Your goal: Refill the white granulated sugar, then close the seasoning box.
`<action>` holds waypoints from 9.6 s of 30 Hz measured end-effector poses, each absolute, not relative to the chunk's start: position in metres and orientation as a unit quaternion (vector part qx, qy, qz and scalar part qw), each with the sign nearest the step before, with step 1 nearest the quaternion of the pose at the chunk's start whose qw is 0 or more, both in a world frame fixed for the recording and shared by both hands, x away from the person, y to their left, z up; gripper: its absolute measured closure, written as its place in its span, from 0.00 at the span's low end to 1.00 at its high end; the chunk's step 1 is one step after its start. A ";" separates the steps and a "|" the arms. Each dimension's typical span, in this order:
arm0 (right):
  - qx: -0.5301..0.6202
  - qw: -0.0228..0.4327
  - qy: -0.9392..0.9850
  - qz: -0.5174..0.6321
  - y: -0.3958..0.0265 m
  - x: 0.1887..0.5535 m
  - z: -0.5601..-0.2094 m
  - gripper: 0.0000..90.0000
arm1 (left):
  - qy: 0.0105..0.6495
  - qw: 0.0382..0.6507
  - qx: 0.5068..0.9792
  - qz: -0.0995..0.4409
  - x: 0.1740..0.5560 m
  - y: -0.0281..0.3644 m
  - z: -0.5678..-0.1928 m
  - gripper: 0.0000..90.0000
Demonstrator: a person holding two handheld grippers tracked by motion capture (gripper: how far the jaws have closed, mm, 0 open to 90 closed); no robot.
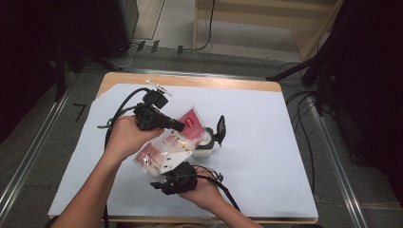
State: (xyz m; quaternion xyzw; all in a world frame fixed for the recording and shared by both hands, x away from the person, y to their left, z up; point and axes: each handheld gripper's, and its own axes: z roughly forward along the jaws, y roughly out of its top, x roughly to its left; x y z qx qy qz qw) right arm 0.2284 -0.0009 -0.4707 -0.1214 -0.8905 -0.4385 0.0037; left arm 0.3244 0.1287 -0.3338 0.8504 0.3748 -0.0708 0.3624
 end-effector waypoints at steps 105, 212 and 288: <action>-0.225 0.014 -0.852 -0.473 -0.092 0.256 -0.432 0.56 | 0.425 0.441 0.788 0.065 0.367 0.235 -0.375 0.99; -0.289 0.042 -0.861 -0.416 -0.197 0.303 -0.437 1.00 | 0.481 0.417 0.761 0.127 0.298 0.333 -0.424 0.47; -0.355 -0.036 -0.806 -0.472 -0.147 0.310 -0.434 1.00 | 0.484 0.403 0.769 0.107 0.306 0.324 -0.431 0.44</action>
